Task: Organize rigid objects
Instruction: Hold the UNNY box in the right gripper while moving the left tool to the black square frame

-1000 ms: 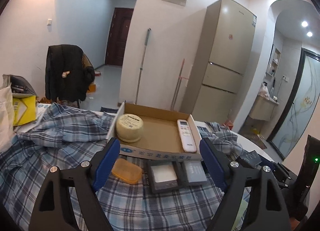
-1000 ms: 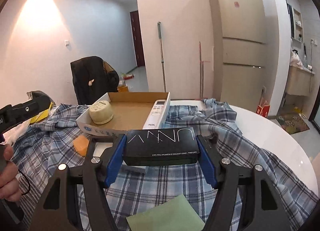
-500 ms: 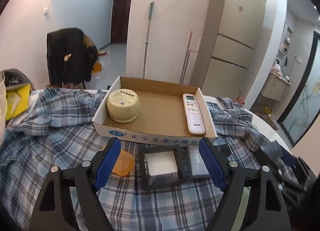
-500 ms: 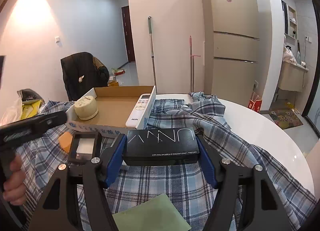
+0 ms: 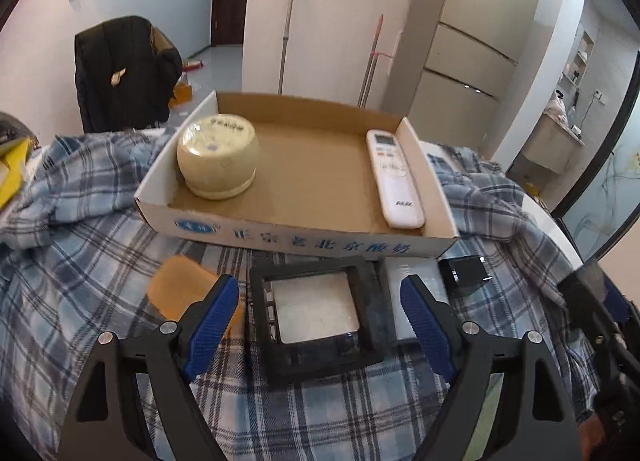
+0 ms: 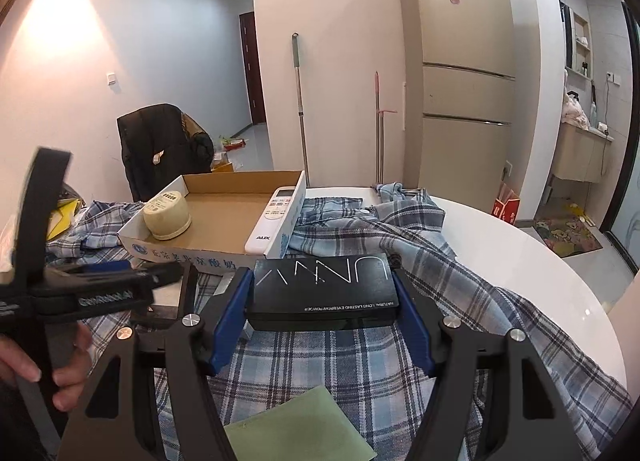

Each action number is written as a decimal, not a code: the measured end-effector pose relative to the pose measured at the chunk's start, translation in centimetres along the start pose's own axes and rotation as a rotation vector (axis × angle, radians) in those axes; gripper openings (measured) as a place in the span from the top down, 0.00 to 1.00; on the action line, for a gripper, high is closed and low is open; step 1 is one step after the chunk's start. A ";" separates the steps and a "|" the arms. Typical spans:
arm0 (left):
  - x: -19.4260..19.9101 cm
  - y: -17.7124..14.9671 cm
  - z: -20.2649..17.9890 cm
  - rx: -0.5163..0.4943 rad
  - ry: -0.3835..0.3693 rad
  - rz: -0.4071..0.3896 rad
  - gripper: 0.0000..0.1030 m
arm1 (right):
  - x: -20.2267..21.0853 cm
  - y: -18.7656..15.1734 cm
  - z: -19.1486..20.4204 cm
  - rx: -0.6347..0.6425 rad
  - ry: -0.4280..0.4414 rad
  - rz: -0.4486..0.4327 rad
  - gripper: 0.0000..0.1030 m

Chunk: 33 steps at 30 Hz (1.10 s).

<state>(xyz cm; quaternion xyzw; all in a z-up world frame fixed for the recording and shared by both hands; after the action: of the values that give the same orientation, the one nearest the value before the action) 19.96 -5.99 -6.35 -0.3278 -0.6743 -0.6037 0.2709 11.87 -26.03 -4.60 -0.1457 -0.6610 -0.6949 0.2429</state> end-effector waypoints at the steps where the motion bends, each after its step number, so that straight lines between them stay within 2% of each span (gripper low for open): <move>1: -0.3 -0.1 0.2 0.007 0.014 -0.004 0.17 | 0.0 0.0 0.0 0.003 0.000 0.001 0.35; 5: -0.9 -0.4 -0.4 -0.041 0.038 -0.017 0.17 | -0.2 -0.1 0.2 0.014 0.002 0.009 0.35; 9: -2.1 -0.8 -0.8 -0.078 0.080 0.023 0.17 | -0.1 -0.2 0.4 0.022 0.005 0.007 0.35; 11: -1.9 -0.7 -0.6 -0.060 0.064 0.004 0.17 | -0.1 -0.2 0.5 0.025 0.004 0.006 0.35; 13: -2.1 -0.6 -0.3 -0.042 0.028 0.018 0.17 | -0.1 -0.2 0.5 0.025 0.004 0.008 0.35; 19: -2.2 -0.7 -0.7 -0.071 0.062 0.011 0.17 | 0.0 -0.2 0.5 0.025 0.006 0.012 0.35; 21: -2.0 -0.6 -0.2 -0.046 0.038 0.012 0.17 | 0.0 -0.2 0.5 0.025 0.005 0.012 0.35; 24: -1.7 -0.3 0.8 0.012 -0.061 0.014 0.17 | 0.0 -0.2 0.6 0.025 0.004 0.013 0.35; 28: -2.4 0.2 0.4 -0.051 -0.031 0.016 0.17 | 0.0 -0.2 0.6 0.028 0.004 0.015 0.35; 32: -2.4 0.1 0.1 -0.052 -0.051 0.017 0.17 | 0.0 -0.1 0.4 0.028 0.005 0.016 0.35; 33: -2.3 0.0 0.0 -0.053 -0.042 0.012 0.27 | 0.0 -0.1 0.4 0.028 0.006 0.018 0.35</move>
<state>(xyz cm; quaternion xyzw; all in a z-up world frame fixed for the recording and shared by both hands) 21.48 -6.21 -8.09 -0.3516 -0.6615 -0.6127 0.2515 11.76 -25.64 -4.69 -0.1460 -0.6685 -0.6838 0.2534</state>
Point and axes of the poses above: each gripper's, at about its wrist camera, not at the fingertips, and x roughly against the way its jaws point, z to its left, y to its top, the point moved 1 cm from there along -x, roughly the way its jaws point, and after that the axes turned 3 degrees about y, right-handed, at the moved point
